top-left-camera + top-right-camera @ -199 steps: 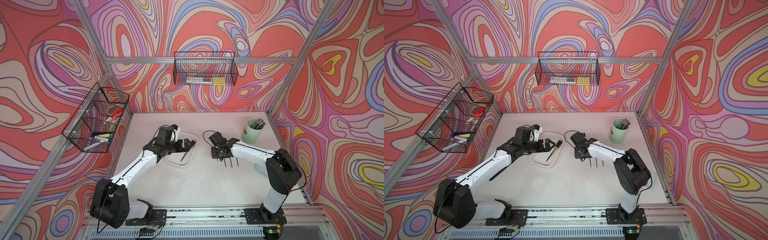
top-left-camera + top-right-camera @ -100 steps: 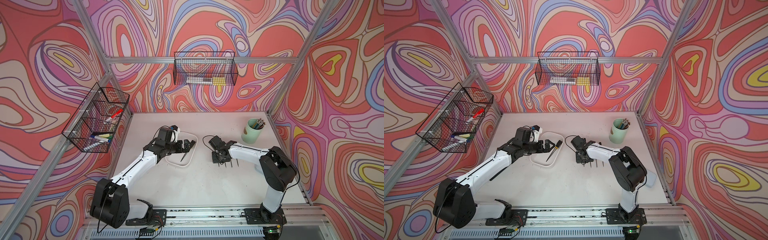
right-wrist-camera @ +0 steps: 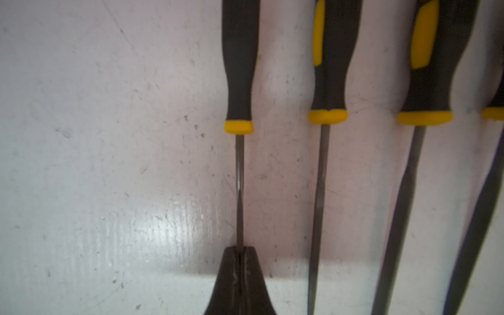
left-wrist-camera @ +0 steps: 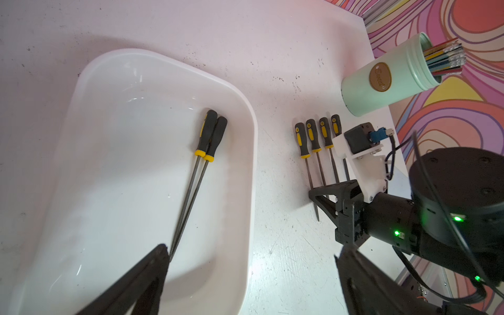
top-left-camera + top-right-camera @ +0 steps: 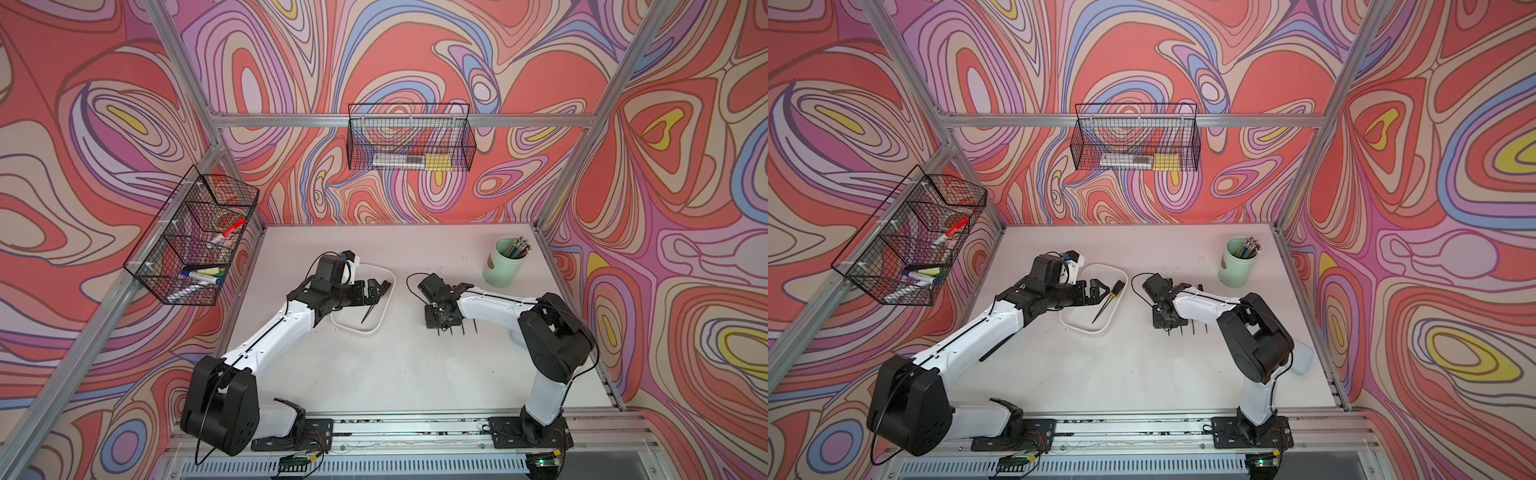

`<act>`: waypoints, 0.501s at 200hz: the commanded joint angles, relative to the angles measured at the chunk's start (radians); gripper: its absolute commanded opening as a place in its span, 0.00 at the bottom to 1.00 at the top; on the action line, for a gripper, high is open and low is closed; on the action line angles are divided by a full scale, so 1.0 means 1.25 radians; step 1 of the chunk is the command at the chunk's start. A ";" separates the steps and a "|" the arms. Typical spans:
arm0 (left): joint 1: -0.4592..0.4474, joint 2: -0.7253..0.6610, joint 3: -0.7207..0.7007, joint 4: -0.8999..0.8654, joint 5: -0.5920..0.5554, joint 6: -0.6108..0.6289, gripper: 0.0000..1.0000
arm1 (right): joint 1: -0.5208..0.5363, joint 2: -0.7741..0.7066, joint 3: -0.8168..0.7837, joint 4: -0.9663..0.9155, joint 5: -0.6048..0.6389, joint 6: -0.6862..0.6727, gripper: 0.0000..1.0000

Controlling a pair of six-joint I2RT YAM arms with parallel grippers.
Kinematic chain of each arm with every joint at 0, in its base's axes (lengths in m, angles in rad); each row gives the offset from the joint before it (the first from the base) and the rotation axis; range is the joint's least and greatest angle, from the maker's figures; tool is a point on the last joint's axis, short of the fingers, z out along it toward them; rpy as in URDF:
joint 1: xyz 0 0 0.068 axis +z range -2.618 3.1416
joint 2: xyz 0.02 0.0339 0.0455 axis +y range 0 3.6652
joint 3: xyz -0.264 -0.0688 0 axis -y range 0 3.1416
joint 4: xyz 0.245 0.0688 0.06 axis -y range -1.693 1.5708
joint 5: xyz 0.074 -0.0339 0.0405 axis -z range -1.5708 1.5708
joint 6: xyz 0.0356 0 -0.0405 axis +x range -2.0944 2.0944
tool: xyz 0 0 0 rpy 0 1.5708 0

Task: Take the file tool out of the storage box
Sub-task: Place the file tool at the center of the board.

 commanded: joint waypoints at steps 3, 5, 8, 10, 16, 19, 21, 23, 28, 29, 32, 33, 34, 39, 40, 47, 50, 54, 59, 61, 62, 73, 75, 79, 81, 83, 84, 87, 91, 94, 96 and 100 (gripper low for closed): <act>-0.002 0.027 0.013 -0.029 -0.029 0.029 0.99 | -0.003 0.009 -0.011 0.005 0.005 0.007 0.05; -0.002 0.029 0.015 -0.030 -0.030 0.029 0.99 | -0.003 0.009 -0.010 0.004 0.005 0.007 0.05; -0.002 0.034 0.018 -0.031 -0.030 0.030 0.99 | -0.002 0.009 -0.009 0.005 0.005 0.006 0.05; -0.002 0.035 0.019 -0.032 -0.029 0.030 0.99 | -0.003 0.008 -0.008 0.004 0.006 0.006 0.05; -0.002 0.042 0.023 -0.033 -0.029 0.031 0.99 | -0.003 0.007 -0.006 0.001 0.009 0.005 0.06; -0.002 0.045 0.025 -0.033 -0.028 0.031 0.99 | -0.003 0.006 -0.006 0.000 0.010 0.005 0.07; -0.002 0.046 0.026 -0.033 -0.027 0.031 0.99 | -0.002 0.005 -0.005 0.000 0.011 0.005 0.07; -0.002 0.048 0.026 -0.032 -0.027 0.032 0.99 | -0.003 0.005 -0.004 -0.001 0.012 0.004 0.08; -0.002 0.051 0.027 -0.030 -0.028 0.032 0.99 | -0.003 0.004 -0.002 -0.002 0.014 0.004 0.09; -0.002 0.051 0.027 -0.030 -0.029 0.032 0.99 | -0.003 0.004 -0.002 -0.003 0.014 0.004 0.10; -0.002 0.054 0.028 -0.028 -0.031 0.033 0.99 | -0.003 0.003 -0.001 -0.005 0.016 0.003 0.11; -0.002 0.054 0.029 -0.028 -0.032 0.033 0.99 | -0.003 0.003 -0.001 -0.004 0.016 0.004 0.11; -0.002 0.055 0.029 -0.029 -0.032 0.033 0.99 | -0.003 0.002 -0.001 -0.005 0.017 0.003 0.11; -0.002 0.059 0.032 -0.030 -0.036 0.034 0.99 | -0.002 0.001 0.001 -0.006 0.017 0.003 0.13; -0.002 0.059 0.032 -0.030 -0.037 0.035 0.99 | -0.003 0.001 0.001 -0.006 0.018 0.003 0.13; -0.002 0.063 0.038 -0.031 -0.043 0.038 0.99 | -0.003 -0.001 0.002 -0.006 0.018 0.003 0.15; -0.002 0.067 0.040 -0.033 -0.045 0.041 0.99 | -0.003 -0.002 0.003 -0.006 0.018 0.001 0.16; -0.002 0.070 0.044 -0.034 -0.048 0.043 0.99 | -0.003 -0.004 0.004 -0.005 0.019 0.002 0.17; -0.002 0.077 0.050 -0.037 -0.052 0.048 0.99 | -0.003 -0.006 0.006 -0.008 0.019 0.000 0.18; -0.002 0.079 0.051 -0.039 -0.055 0.049 0.99 | -0.003 -0.006 0.008 -0.008 0.020 -0.001 0.18; -0.002 0.080 0.053 -0.039 -0.057 0.051 0.99 | -0.003 -0.007 0.008 -0.008 0.019 -0.001 0.18; -0.002 0.094 0.066 -0.040 -0.073 0.063 0.99 | -0.003 -0.013 0.017 -0.013 0.016 -0.006 0.17; -0.002 0.097 0.068 -0.039 -0.078 0.064 0.99 | -0.002 -0.014 0.019 -0.013 0.016 -0.007 0.17; -0.002 0.104 0.073 -0.041 -0.086 0.068 0.99 | -0.003 -0.018 0.024 -0.016 0.015 -0.009 0.17; -0.002 0.108 0.076 -0.042 -0.090 0.071 0.99 | -0.003 -0.020 0.026 -0.017 0.015 -0.010 0.17; -0.002 0.110 0.080 -0.043 -0.095 0.073 0.99 | -0.003 -0.023 0.028 -0.018 0.014 -0.010 0.17; -0.002 0.113 0.081 -0.043 -0.095 0.075 0.99 | -0.003 -0.023 0.029 -0.018 0.014 -0.010 0.17; -0.002 0.120 0.086 -0.044 -0.102 0.079 0.99 | -0.003 -0.027 0.032 -0.018 0.014 -0.012 0.17; -0.002 0.128 0.092 -0.046 -0.108 0.085 0.99 | -0.003 -0.034 0.035 -0.020 0.013 -0.013 0.17; -0.002 0.135 0.099 -0.047 -0.113 0.090 0.98 | -0.002 -0.039 0.038 -0.020 0.013 -0.015 0.17; -0.002 0.138 0.102 -0.048 -0.114 0.093 0.98 | -0.003 -0.042 0.039 -0.021 0.013 -0.016 0.17; -0.002 0.148 0.108 -0.050 -0.118 0.099 0.97 | -0.003 -0.043 0.043 -0.021 0.012 -0.019 0.17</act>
